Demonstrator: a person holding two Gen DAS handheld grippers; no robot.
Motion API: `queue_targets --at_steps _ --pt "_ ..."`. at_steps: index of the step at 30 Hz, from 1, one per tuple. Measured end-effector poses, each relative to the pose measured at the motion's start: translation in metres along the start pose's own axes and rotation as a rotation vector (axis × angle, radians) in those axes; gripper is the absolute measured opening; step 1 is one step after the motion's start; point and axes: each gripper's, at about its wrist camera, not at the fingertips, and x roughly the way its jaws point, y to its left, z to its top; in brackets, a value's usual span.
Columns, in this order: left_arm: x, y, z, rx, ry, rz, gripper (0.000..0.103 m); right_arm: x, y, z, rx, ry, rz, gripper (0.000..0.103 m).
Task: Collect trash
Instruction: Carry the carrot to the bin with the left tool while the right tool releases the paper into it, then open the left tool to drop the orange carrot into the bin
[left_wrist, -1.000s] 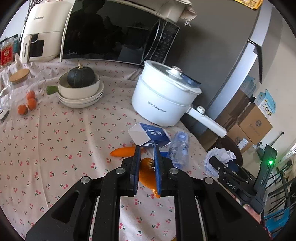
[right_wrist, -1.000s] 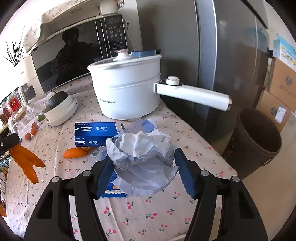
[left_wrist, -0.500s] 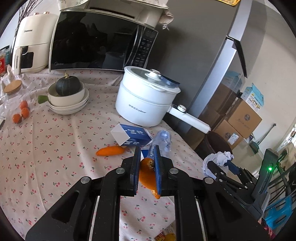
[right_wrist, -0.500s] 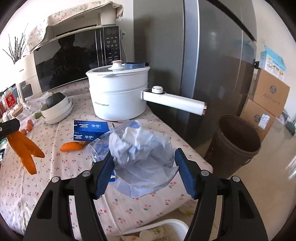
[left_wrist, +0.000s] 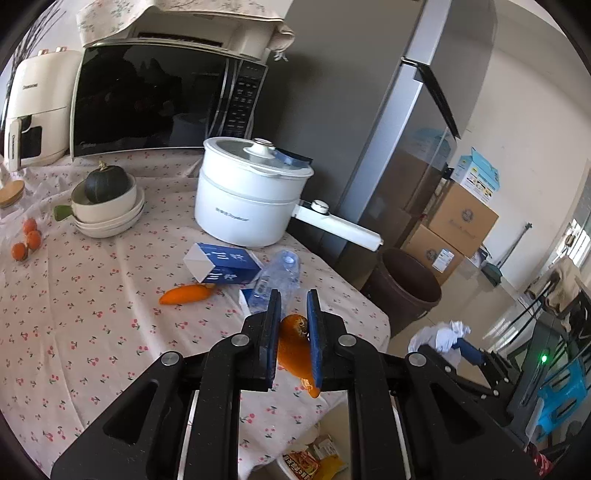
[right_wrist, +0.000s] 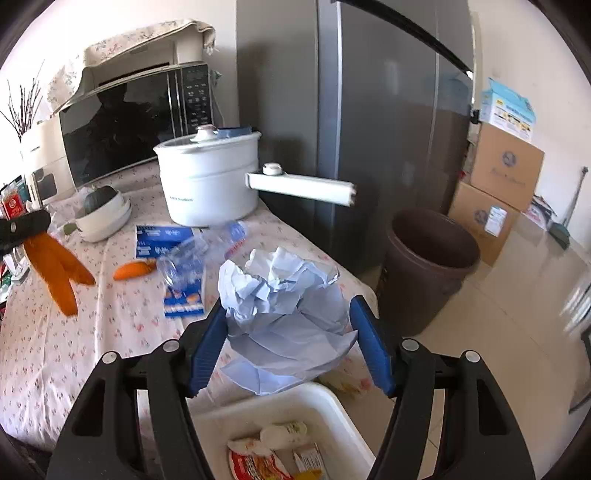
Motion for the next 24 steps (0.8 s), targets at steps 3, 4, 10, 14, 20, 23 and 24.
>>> queue_targets --at_steps 3,4,10,14,20,23,24 --pt "-0.002 -0.008 -0.004 0.017 0.002 -0.012 0.013 -0.008 -0.005 -0.013 0.003 0.008 -0.019 0.065" --pt "-0.003 -0.011 -0.005 0.023 0.003 -0.016 0.013 -0.010 -0.007 -0.017 0.005 0.011 -0.023 0.066" --pt "-0.005 -0.031 -0.015 0.070 0.013 -0.043 0.013 -0.021 -0.012 -0.045 0.013 0.051 -0.044 0.070" --pt "-0.005 -0.042 -0.022 0.097 0.025 -0.056 0.013 -0.033 -0.021 -0.058 0.042 0.045 -0.047 0.083" --pt "-0.006 -0.062 -0.030 0.136 0.033 -0.087 0.013 -0.042 -0.035 -0.067 0.083 0.040 -0.073 0.086" --pt "-0.003 -0.073 -0.036 0.159 0.044 -0.111 0.013 -0.044 -0.043 -0.067 0.104 0.032 -0.103 0.087" --pt "-0.001 -0.076 -0.038 0.166 0.050 -0.118 0.013 -0.044 -0.046 -0.067 0.109 0.029 -0.117 0.087"
